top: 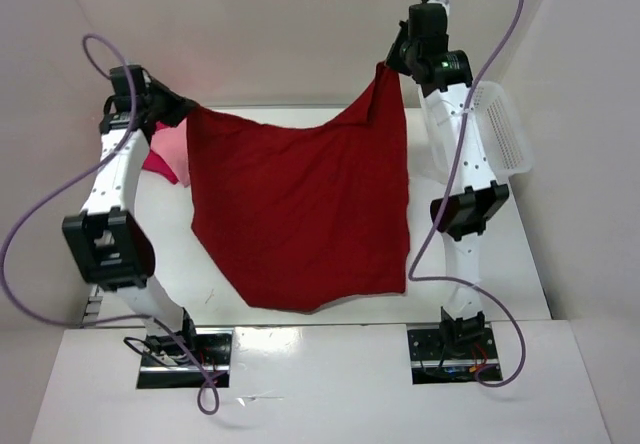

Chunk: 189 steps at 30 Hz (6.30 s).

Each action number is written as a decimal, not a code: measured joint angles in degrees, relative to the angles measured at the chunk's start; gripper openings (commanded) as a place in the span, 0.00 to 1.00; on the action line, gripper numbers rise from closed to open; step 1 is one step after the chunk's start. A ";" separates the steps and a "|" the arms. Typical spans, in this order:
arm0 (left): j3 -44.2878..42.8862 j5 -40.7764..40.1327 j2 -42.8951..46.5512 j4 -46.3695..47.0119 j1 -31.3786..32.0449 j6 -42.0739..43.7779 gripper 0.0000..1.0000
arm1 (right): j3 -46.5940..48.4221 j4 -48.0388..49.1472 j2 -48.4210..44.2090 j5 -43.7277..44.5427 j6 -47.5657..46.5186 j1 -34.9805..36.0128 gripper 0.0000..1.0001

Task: Fold and stack the t-shirts
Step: Flatten out the tshirt, then fold the flattened tshirt in 1/3 of the way

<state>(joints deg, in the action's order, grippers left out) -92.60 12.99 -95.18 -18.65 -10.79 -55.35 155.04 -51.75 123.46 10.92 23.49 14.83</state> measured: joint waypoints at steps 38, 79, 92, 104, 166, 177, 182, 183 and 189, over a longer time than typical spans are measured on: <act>43.19 2.43 15.65 13.97 -1.29 3.04 0.00 | -98.44 13.29 -48.89 -10.91 8.20 -3.85 0.00; 35.71 1.68 19.54 -6.80 -2.27 6.99 0.00 | -76.11 -0.13 -44.57 -17.22 14.10 -8.24 0.00; -23.63 6.40 13.97 -5.51 -2.60 5.20 0.00 | -7.58 -0.15 -42.16 -12.37 11.15 -8.24 0.00; -25.94 4.83 9.01 -7.50 -3.28 4.96 0.00 | -0.55 3.76 -33.48 -13.05 11.30 -9.18 0.00; 53.51 -2.71 28.00 0.48 -2.67 6.27 0.00 | -99.93 -5.09 -60.06 -17.27 9.33 -12.26 0.00; 53.62 -2.75 28.85 -5.51 -4.04 7.41 0.00 | -100.02 -9.97 -61.64 -16.68 11.58 -12.26 0.00; 52.04 -2.80 19.56 -3.10 -4.04 7.34 0.00 | -100.06 -2.91 -53.27 -17.42 12.22 -12.61 0.00; 51.10 -2.80 17.64 -2.64 -4.04 7.32 0.00 | -99.97 -1.18 -50.93 -17.35 12.28 -12.79 0.00; 43.63 -2.43 7.80 1.75 -4.04 7.17 0.00 | -92.98 5.35 -37.79 -17.03 12.41 -12.96 0.00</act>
<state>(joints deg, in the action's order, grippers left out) -48.97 10.57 -87.37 -16.91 -14.83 -48.18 62.06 -46.39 85.67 -6.11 35.90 1.87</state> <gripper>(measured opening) 0.015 0.004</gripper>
